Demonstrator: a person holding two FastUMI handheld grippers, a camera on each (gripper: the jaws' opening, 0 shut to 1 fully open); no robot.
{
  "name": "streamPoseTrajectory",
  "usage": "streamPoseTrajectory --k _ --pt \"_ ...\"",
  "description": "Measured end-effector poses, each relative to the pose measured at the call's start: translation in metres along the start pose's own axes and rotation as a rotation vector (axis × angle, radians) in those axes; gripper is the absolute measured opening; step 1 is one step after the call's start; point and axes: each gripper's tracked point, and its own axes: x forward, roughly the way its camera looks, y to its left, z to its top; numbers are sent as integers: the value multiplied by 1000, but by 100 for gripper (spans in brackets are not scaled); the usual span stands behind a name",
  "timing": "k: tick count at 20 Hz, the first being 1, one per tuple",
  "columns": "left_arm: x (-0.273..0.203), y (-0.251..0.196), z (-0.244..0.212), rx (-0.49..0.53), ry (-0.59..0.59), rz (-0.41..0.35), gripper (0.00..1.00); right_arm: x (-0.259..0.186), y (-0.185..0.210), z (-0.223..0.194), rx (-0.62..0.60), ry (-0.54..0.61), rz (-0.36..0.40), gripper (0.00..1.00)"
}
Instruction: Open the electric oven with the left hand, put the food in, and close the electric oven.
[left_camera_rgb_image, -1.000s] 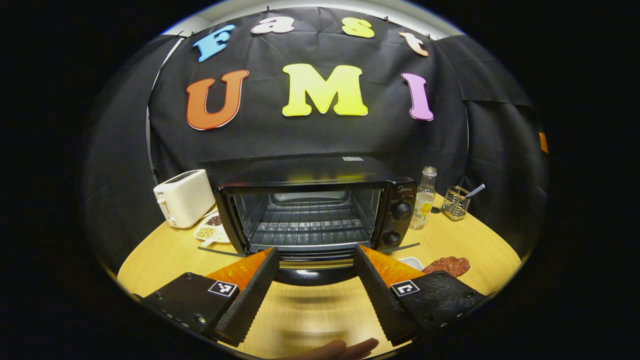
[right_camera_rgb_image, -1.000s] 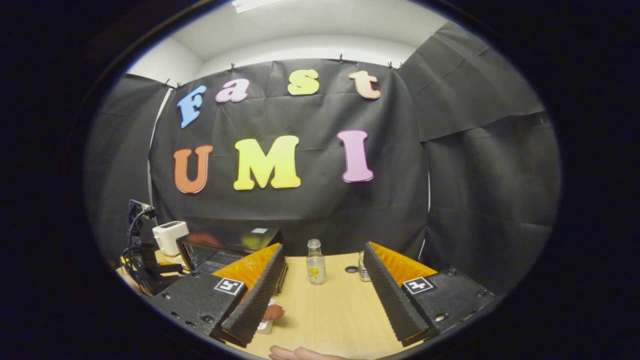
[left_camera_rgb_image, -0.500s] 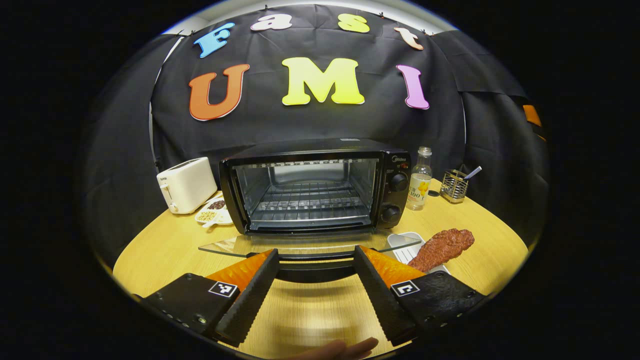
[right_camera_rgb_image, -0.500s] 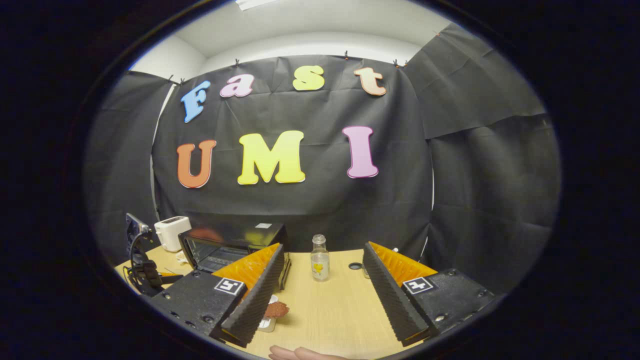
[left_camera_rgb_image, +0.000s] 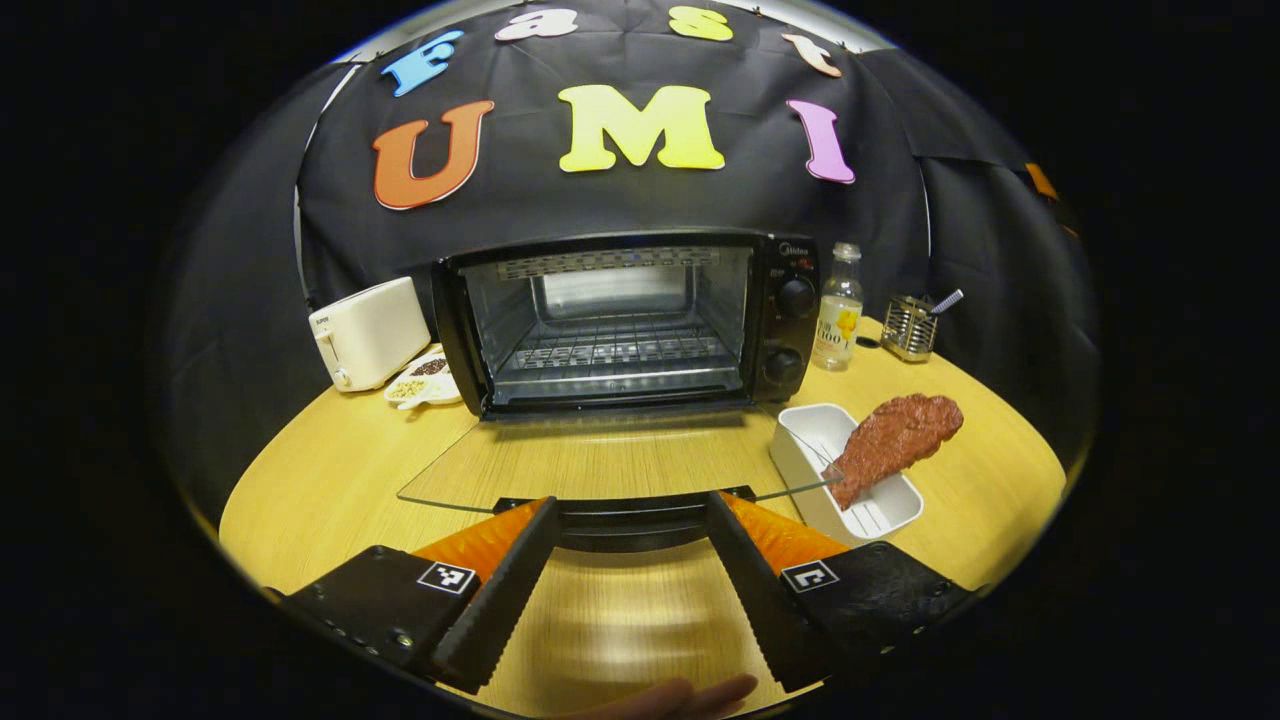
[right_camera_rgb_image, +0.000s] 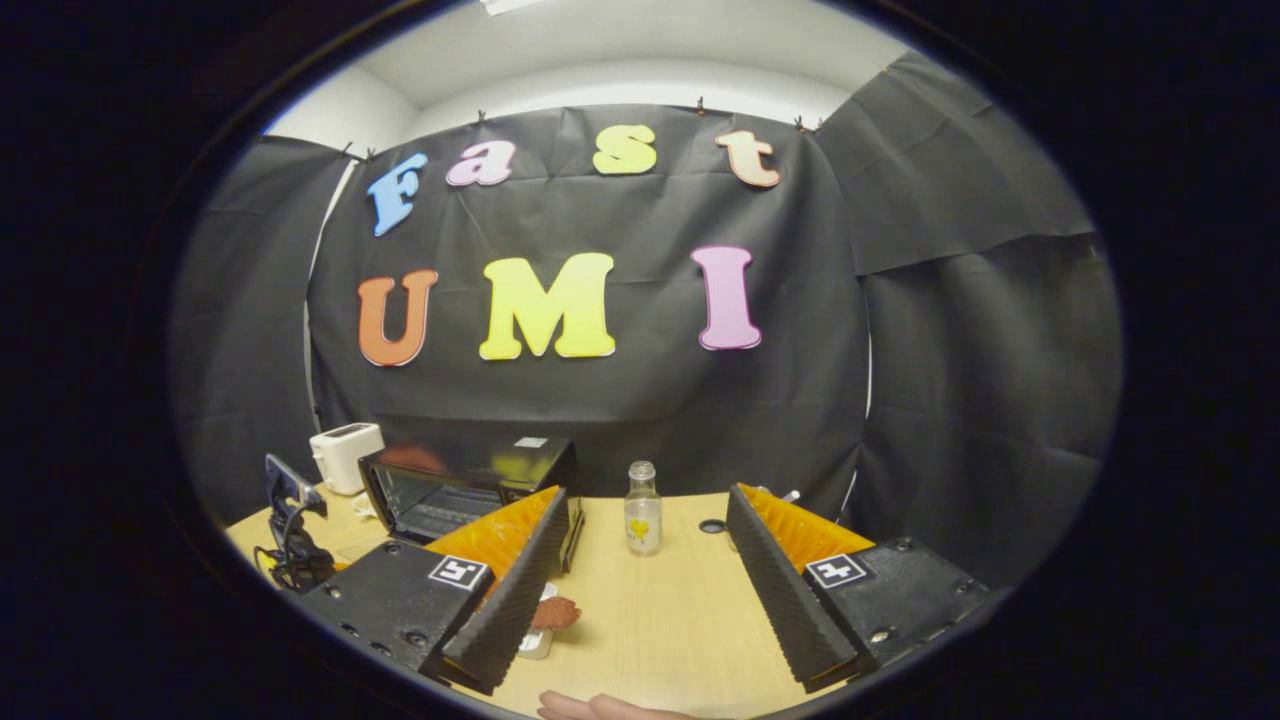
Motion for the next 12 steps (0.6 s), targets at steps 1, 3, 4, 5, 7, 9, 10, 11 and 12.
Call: streamPoseTrajectory --k 1,3,4,5,7,9,10,11,12 --pt "1 -1 -7 -10 17 -2 95 -1 1 -1 -1 2 -2 100" --pt "5 -1 -20 -38 48 -7 95 0 1 -2 0 5 -2 100" --pt "5 -1 -22 -41 47 -5 95 0 1 -2 -1 6 -2 100" --pt "5 -1 -21 -34 37 -3 95 0 2 -3 -4 9 -3 100" --pt "6 -2 -22 -28 16 -1 95 1 3 -6 -9 17 -5 100" --pt "7 -2 -25 -38 7 -1 95 1 4 -8 -9 26 -5 100" --pt "6 -2 -23 -31 -8 1 96 2 6 -9 -9 30 -1 100" --pt "5 -2 -21 -26 -20 1 96 2 9 -10 -11 35 3 100" --pt "4 -2 -19 -25 -36 -1 95 3 11 -11 -16 40 8 100"
